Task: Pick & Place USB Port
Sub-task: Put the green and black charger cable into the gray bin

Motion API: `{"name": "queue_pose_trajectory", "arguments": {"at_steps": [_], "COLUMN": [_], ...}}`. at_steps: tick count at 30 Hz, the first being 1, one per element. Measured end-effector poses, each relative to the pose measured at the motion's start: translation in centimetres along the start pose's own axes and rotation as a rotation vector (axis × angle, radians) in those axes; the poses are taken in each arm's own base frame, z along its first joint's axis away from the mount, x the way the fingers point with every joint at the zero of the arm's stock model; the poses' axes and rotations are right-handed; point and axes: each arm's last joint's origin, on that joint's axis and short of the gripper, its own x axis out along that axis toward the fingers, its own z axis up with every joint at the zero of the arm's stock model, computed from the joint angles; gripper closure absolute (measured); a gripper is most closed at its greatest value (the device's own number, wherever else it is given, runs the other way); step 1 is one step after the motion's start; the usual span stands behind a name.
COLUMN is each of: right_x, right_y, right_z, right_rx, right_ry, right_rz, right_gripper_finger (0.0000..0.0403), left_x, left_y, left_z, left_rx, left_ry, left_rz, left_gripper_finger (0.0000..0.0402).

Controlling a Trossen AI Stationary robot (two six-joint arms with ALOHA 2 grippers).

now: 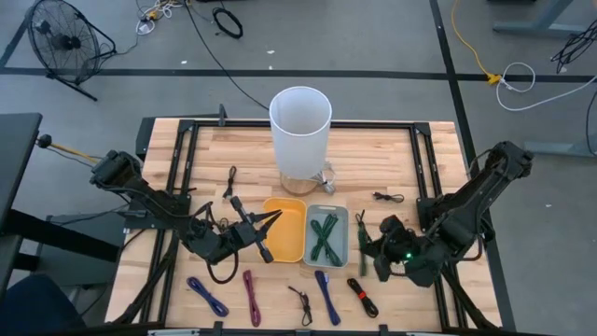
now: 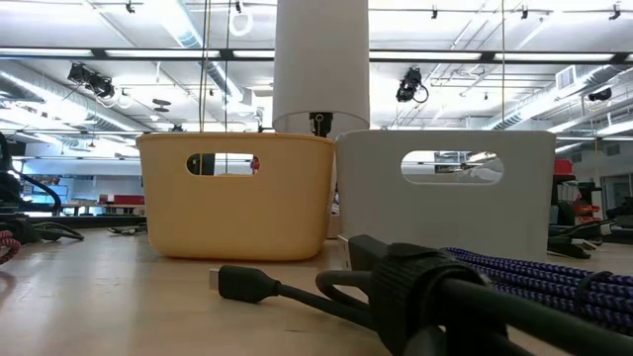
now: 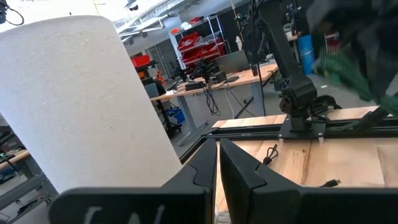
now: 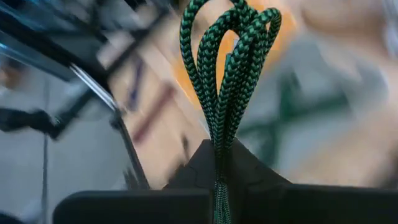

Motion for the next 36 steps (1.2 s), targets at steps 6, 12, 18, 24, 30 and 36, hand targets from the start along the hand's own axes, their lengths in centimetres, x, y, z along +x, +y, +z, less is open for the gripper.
{"name": "queue_pose_trajectory", "arguments": {"at_steps": [6, 12, 18, 24, 30, 36], "right_x": [1.9, 5.5, 9.3, 11.6, 12.5, 13.1], "right_y": [1.2, 0.5, -0.4, -1.2, -2.6, -4.0], "right_z": [1.1, 1.3, 0.8, 0.2, -1.1, -1.6], "right_rx": [-0.134, -0.177, -0.163, -0.151, -0.112, -0.044], "right_ry": [-0.204, -0.215, -0.131, -0.079, -0.027, 0.019], "right_rz": [-0.009, -0.123, -0.197, -0.246, -0.286, -0.306], "right_gripper_finger": [0.0397, 0.0397, 0.0398, 0.0398, 0.0398, 0.0398], "left_x": [-0.1, -0.3, -0.3, -0.3, -0.3, -0.3], "left_y": [0.0, -0.1, -0.1, -0.1, -0.1, -0.1], "left_z": [0.0, 0.1, 0.1, 0.0, 0.1, 0.1], "left_rx": [-0.004, -0.007, -0.007, -0.007, -0.008, -0.008], "left_ry": [0.000, -0.003, -0.003, -0.003, -0.003, -0.003], "left_rz": [-0.002, -0.010, -0.010, -0.010, -0.010, -0.010], "left_gripper_finger": [0.0376, 0.0376, 0.0376, 0.0376, 0.0376, 0.0376]}}
